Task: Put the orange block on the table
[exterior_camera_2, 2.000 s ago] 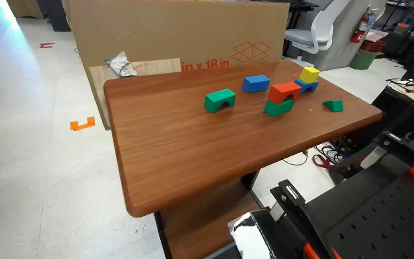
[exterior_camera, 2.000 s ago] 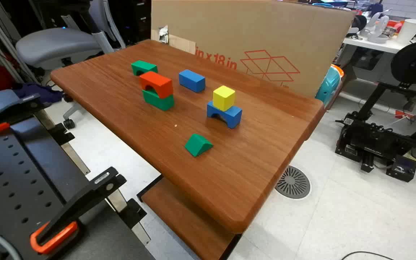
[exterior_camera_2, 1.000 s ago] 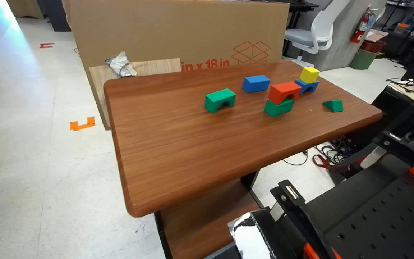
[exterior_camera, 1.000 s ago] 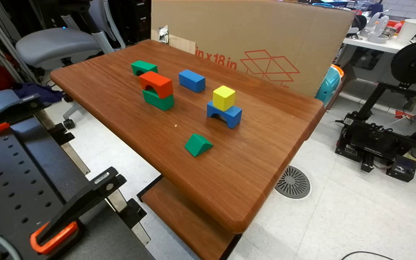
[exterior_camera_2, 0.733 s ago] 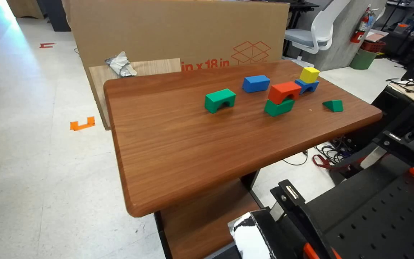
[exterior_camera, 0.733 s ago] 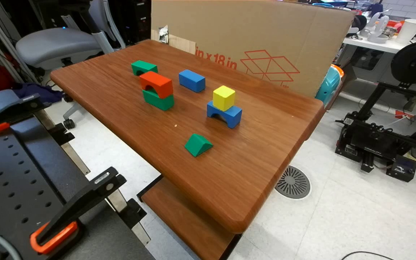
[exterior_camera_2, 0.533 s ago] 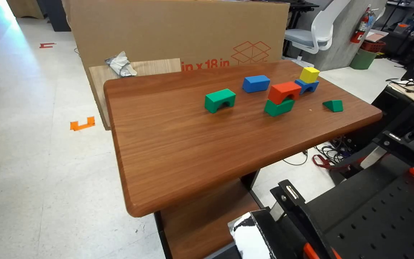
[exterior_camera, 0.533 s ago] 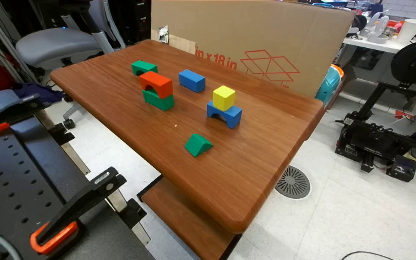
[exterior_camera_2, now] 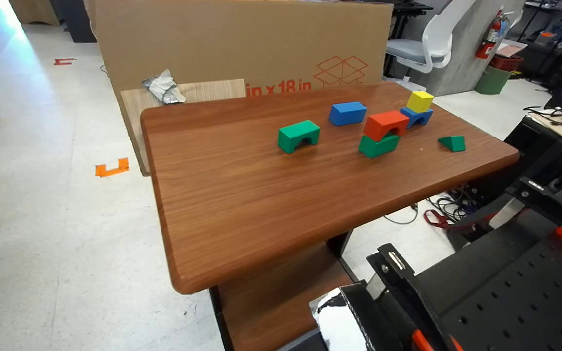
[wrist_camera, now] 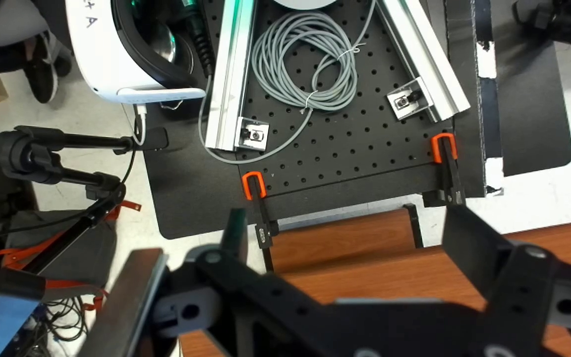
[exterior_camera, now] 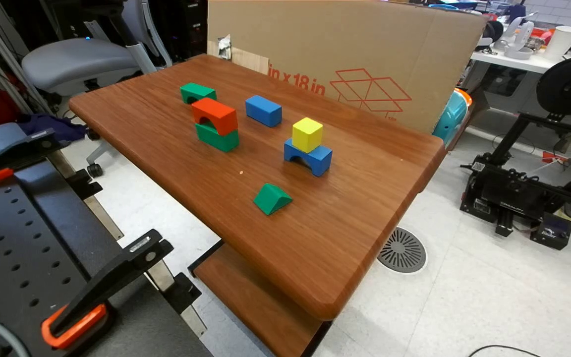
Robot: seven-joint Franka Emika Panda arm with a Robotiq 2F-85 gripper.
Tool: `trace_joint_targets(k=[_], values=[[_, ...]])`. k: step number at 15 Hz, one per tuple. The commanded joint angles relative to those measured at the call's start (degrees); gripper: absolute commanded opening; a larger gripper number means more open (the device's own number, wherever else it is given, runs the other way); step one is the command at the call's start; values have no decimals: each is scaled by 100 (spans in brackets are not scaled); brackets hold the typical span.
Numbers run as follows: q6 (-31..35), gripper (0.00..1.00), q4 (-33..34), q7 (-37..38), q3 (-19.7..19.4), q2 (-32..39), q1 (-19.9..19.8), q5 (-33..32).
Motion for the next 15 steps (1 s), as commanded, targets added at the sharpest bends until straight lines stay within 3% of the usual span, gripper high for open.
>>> trace_joint_targets(k=[1, 4, 10, 15], values=[[330, 100, 2, 148, 15, 384, 11, 1], [868, 100, -208, 141, 15, 562, 44, 6], [2561, 100, -763, 82, 4, 928, 76, -8], [3456, 100, -573, -119, -23, 1682, 117, 31]])
